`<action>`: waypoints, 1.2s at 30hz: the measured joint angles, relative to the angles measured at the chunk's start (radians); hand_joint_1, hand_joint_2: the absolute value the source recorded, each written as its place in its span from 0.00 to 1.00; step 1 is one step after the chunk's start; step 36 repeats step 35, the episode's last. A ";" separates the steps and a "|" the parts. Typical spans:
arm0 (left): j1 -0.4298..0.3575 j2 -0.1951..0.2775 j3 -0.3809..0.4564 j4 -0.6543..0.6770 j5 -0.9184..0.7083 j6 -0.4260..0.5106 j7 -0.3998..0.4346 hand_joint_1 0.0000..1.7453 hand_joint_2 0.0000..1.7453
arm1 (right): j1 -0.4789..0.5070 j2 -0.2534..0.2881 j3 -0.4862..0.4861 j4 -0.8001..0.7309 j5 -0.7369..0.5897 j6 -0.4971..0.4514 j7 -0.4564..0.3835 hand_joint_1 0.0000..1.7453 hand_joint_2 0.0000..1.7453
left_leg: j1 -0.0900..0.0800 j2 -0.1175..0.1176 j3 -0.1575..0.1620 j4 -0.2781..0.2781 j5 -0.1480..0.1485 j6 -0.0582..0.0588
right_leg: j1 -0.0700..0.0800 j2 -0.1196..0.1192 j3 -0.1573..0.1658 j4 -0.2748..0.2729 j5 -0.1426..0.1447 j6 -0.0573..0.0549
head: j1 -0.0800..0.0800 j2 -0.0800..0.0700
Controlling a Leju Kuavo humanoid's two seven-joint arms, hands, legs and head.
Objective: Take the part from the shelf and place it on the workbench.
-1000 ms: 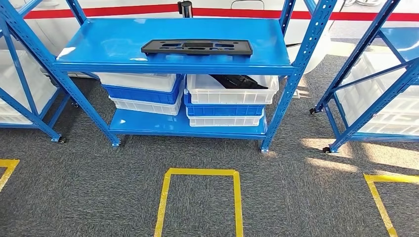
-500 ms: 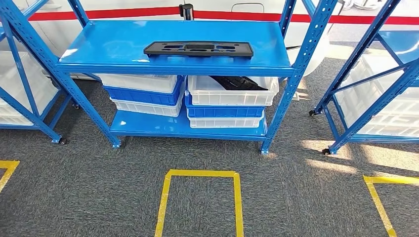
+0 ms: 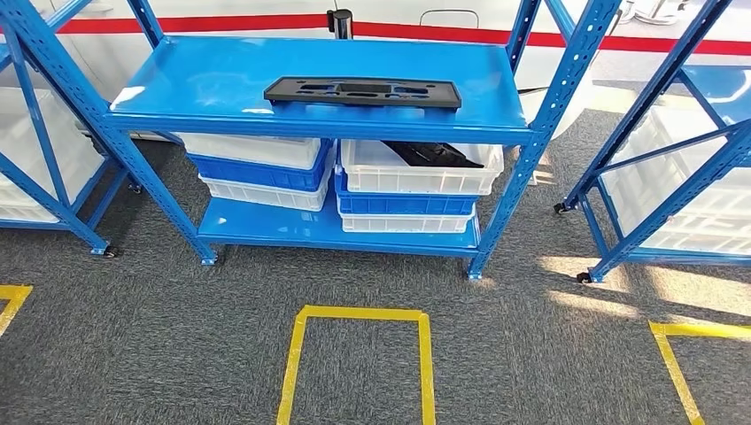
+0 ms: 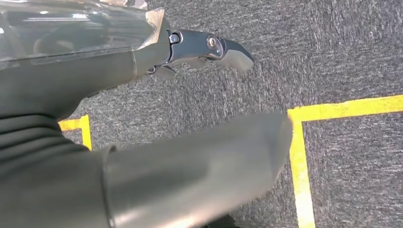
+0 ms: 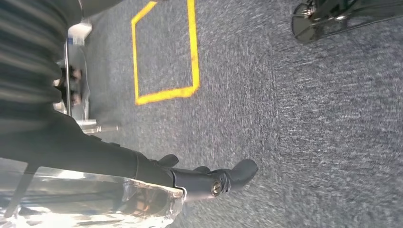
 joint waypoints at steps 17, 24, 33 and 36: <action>-0.001 0.000 0.007 0.000 0.002 0.021 0.024 0.00 1.00 | -0.002 -0.002 0.003 0.000 0.004 0.000 0.005 0.00 1.00 | 0.001 0.003 -0.227 0.243 -0.001 -0.025 | 0.013 0.005 0.170 -0.217 0.000 -0.068 | -0.011 0.000; -0.002 0.002 0.007 0.000 0.000 0.025 0.027 0.00 1.00 | -0.006 0.005 0.003 -0.001 0.002 -0.001 0.008 0.00 1.00 | -0.017 0.003 -0.176 0.092 0.070 0.007 | 0.016 0.001 0.184 -0.222 -0.017 -0.043 | -0.003 0.000; -0.002 -0.006 0.006 0.000 0.005 0.006 0.046 0.00 1.00 | -0.002 -0.008 0.010 -0.001 0.007 0.006 0.013 0.00 1.00 | -0.007 0.000 -0.138 0.071 0.064 -0.009 | 0.000 -0.004 0.123 -0.156 -0.011 0.001 | -0.001 0.000; -0.002 -0.005 0.002 -0.002 0.013 0.000 0.052 0.00 1.00 | -0.001 -0.010 0.023 -0.001 -0.002 0.010 0.017 0.00 1.00 | -0.010 -0.001 -0.134 0.076 0.054 -0.019 | -0.002 -0.005 0.159 -0.234 0.020 0.000 | -0.001 0.000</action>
